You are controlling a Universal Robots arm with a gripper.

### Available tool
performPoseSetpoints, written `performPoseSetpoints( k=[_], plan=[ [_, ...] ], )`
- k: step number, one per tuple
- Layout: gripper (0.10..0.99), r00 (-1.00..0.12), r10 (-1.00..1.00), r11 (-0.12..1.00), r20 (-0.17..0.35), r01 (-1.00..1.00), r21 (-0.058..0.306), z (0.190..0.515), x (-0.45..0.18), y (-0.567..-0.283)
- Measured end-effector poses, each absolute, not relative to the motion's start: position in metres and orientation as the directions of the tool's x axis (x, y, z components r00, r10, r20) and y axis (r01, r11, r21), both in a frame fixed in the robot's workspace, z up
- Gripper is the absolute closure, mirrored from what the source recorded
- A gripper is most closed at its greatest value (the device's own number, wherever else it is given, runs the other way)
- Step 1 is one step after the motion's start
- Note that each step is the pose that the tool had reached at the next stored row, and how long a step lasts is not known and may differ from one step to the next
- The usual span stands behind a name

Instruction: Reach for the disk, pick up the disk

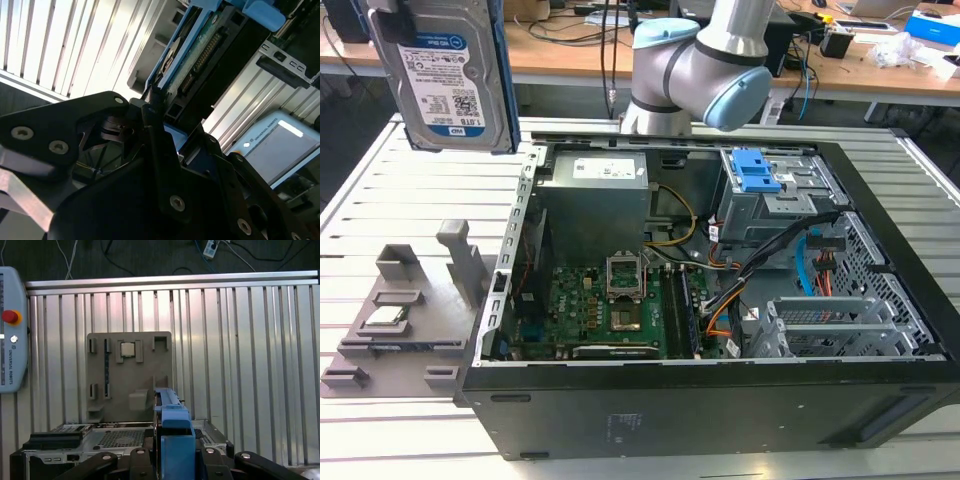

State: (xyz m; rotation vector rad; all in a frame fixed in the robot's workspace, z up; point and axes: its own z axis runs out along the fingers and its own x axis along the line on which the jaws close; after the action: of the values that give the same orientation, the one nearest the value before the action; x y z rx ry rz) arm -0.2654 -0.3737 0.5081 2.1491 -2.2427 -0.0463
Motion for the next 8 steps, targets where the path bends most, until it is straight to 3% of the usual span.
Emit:
performPoseSetpoints(
  k=[8],
  plan=[
    [0.718, -0.042, -0.999, 0.043, 0.005, -0.998, 0.046, 0.508, -0.239, -0.374]
  ],
)
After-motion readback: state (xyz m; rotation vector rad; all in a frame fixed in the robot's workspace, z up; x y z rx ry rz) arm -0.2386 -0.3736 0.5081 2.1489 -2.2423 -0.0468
